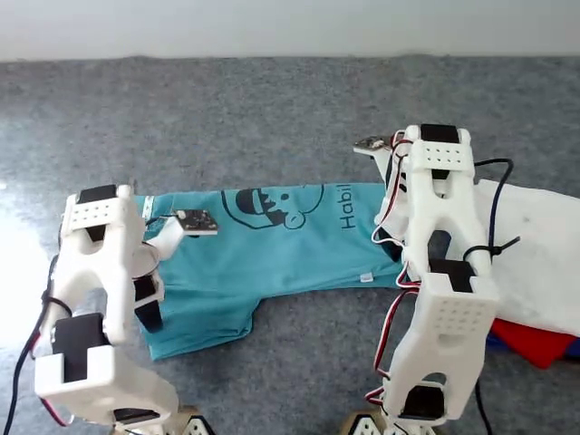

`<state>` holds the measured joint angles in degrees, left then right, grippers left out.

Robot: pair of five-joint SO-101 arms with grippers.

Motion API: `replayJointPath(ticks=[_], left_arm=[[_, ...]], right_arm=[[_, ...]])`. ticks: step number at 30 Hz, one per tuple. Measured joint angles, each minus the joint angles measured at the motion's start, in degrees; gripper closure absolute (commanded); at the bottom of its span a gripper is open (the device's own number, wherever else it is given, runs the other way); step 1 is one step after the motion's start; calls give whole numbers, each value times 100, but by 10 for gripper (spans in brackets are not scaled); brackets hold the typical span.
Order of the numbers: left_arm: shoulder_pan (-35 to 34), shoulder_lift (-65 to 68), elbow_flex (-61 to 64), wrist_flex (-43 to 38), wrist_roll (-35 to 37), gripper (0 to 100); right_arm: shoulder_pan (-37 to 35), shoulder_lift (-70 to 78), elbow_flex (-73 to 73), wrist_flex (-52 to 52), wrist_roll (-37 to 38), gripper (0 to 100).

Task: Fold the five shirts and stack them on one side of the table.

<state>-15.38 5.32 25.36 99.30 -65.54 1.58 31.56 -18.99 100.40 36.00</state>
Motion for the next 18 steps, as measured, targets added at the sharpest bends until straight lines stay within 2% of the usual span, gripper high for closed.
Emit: replayJointPath(ticks=[2,4,10,18], left_arm=[[-18,0,-123,0,123,840],[-53,0,-185,0,246,834],[-246,0,-510,0,352,834],[-993,0,-2092,0,897,859]], right_arm=[[0,0,0,0,0,768],[0,0,0,0,0,719],[0,-431,0,9,9,716],[0,-1327,-35,9,-9,725]])
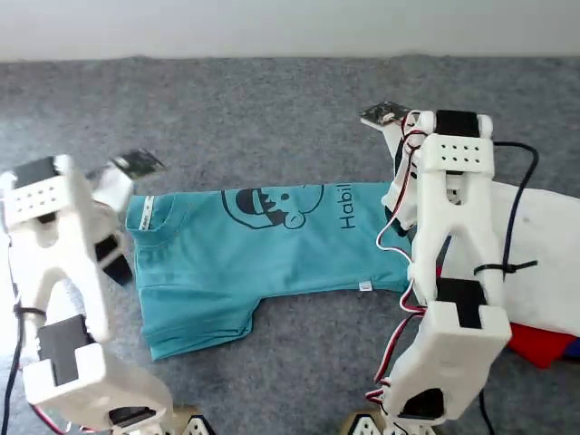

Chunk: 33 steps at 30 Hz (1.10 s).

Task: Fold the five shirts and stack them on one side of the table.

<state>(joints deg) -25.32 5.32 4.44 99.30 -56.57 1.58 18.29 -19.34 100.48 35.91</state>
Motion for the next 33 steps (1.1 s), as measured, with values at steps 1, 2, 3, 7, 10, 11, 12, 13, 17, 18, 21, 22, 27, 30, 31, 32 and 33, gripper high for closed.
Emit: replayJointPath(ticks=[1,2,3,7,10,11,12,13,17,18,21,22,27,30,31,32,33], left_arm=[[-97,0,-149,0,132,881],[-176,0,-237,0,237,906],[-255,0,-299,0,316,936],[-668,0,-352,0,431,986],[-1187,0,-352,0,703,986],[-1380,0,-352,0,879,986],[-1574,0,-352,0,1002,986],[-1767,0,-352,0,1099,986],[-2558,0,-352,0,1231,986],[-2743,0,-352,0,1240,986],[-3297,0,-352,0,1257,986],[-3490,0,-378,-9,1257,986],[-4396,0,-466,-299,1266,986],[-4721,0,-466,-396,1266,986],[-4774,0,-466,-413,1266,986],[-4809,0,-466,-413,1266,986],[-4826,0,-466,-413,1266,986]], right_arm=[[-35,-26,-62,0,-26,742],[-97,-53,-132,0,-70,768],[-176,-79,-211,0,-149,799],[-703,-105,-413,0,-448,943],[-1319,-88,-431,0,-519,988],[-1547,-44,-440,0,-536,981],[-1793,26,-440,0,-580,983],[-2040,97,-440,0,-642,988],[-2998,527,-440,-79,-826,990],[-3244,633,-440,-141,-844,990],[-3947,870,-448,-448,-844,990],[-4141,949,-448,-554,-844,990],[-5020,1266,-448,-1037,-844,990],[-5486,1451,-448,-1257,-844,990],[-5626,1512,-448,-1284,-844,990],[-5776,1574,-448,-1292,-844,990],[-5916,1618,-448,-1292,-844,990]])
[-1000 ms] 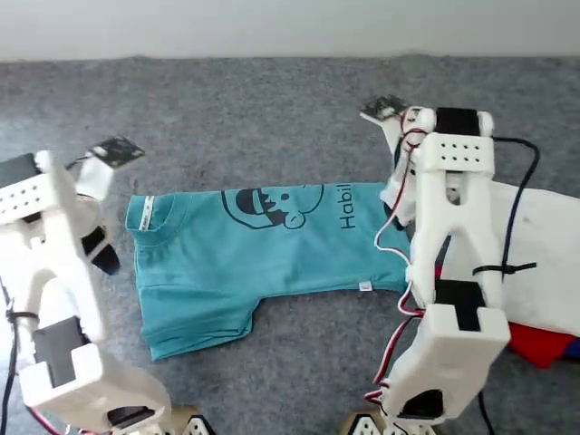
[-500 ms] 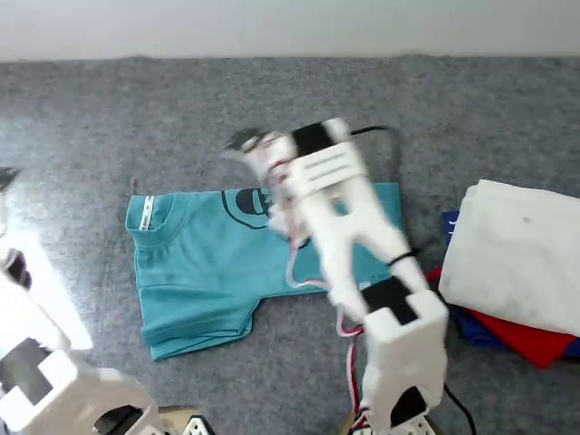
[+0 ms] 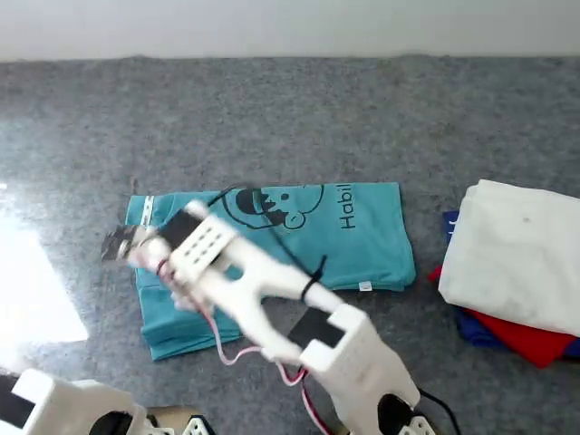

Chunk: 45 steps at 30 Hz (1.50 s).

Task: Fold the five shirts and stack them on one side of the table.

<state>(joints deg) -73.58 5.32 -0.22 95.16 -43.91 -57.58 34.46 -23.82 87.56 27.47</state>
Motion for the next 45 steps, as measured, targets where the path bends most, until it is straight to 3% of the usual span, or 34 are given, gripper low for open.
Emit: replayJointPath(ticks=[5,13,21,29,39,45], left_arm=[[-26,0,0,0,0,986],[-26,0,0,0,0,986],[-26,0,0,0,255,986],[-26,0,0,0,273,986],[-26,0,0,0,281,986],[-26,0,0,0,281,986]], right_arm=[[-475,466,0,79,-9,990],[-536,527,-246,571,-18,986],[-501,-123,-369,1046,-18,756],[-818,26,-369,1248,-26,799],[-1037,897,-378,484,-44,809],[-976,1064,-492,167,-44,995]])
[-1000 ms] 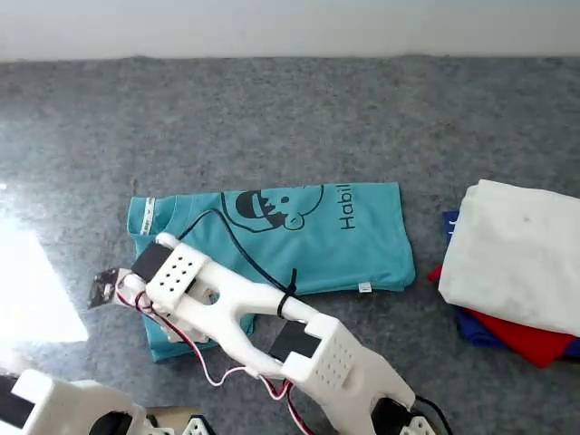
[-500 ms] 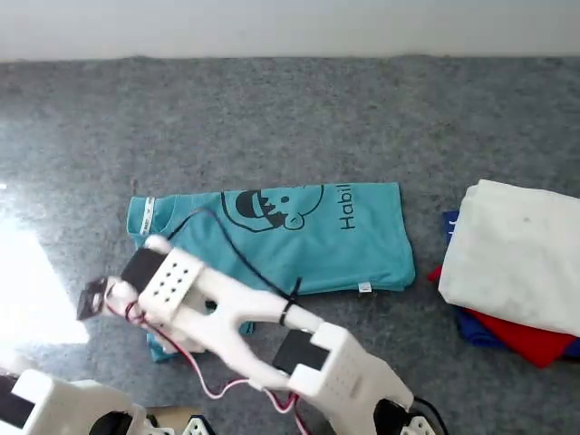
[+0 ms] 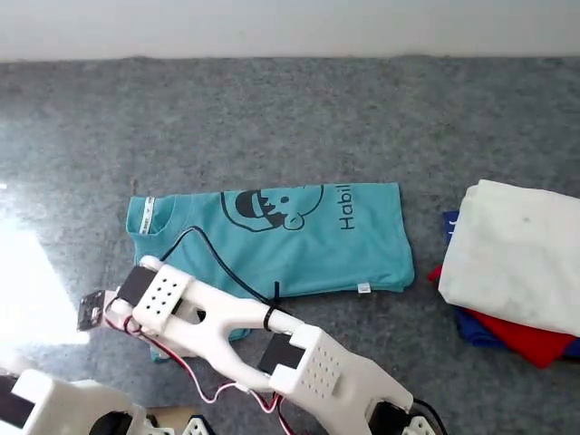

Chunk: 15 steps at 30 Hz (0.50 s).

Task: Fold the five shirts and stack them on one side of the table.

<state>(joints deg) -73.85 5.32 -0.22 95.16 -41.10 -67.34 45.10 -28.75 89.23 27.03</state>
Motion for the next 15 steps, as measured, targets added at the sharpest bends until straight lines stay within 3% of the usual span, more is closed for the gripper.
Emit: replayJointPath(ticks=[8,15], left_arm=[[0,0,0,0,18,986],[0,0,0,0,26,986]], right_arm=[[105,158,-360,-88,18,988],[440,325,-1618,404,18,988]])
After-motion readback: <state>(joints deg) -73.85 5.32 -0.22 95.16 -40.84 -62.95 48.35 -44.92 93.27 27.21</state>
